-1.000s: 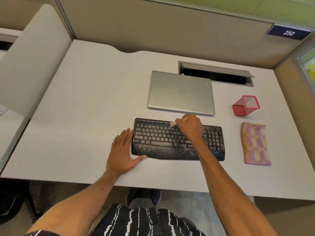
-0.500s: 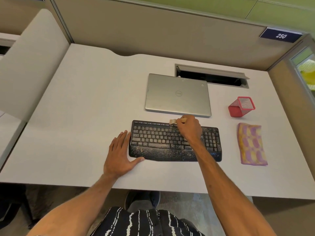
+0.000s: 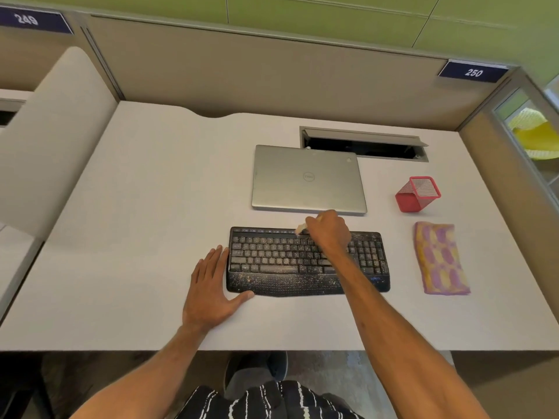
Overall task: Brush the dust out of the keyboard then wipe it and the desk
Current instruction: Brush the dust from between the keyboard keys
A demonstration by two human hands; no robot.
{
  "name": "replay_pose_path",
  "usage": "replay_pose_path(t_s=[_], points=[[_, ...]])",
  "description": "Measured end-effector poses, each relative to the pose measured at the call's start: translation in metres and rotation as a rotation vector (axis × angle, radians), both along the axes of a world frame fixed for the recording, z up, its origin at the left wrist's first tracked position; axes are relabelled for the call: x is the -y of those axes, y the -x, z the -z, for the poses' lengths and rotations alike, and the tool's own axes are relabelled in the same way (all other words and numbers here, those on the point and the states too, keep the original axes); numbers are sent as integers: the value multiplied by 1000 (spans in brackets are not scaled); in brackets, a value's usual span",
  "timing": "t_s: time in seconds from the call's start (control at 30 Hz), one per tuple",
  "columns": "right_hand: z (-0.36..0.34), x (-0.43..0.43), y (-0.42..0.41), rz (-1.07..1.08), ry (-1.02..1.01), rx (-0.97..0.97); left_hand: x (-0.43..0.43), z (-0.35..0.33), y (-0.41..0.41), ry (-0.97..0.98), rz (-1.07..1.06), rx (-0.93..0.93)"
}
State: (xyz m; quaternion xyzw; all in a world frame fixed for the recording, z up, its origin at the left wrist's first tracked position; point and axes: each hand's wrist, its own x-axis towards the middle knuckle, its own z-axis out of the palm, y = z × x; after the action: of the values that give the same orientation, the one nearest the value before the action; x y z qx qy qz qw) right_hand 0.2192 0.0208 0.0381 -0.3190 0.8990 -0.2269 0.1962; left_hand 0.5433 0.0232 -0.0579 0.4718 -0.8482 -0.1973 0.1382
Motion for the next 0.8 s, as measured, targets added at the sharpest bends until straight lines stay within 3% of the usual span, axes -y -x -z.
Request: replay_pose_path(t_s=[0.2, 0.3, 0.43, 0.63, 0.8], points=[[4, 10, 2, -130, 38, 167, 1, 1, 0, 1, -1, 6], [7, 10, 1, -87, -57, 93, 1, 1, 0, 2, -3, 5], [3, 5, 6, -12, 17, -23, 1, 1, 0, 1, -3, 18], [2, 9, 11, -25, 190, 458, 0, 1, 0, 2, -4, 12], [9, 11, 3, -4, 139, 570, 1, 0, 0, -3, -2, 16]])
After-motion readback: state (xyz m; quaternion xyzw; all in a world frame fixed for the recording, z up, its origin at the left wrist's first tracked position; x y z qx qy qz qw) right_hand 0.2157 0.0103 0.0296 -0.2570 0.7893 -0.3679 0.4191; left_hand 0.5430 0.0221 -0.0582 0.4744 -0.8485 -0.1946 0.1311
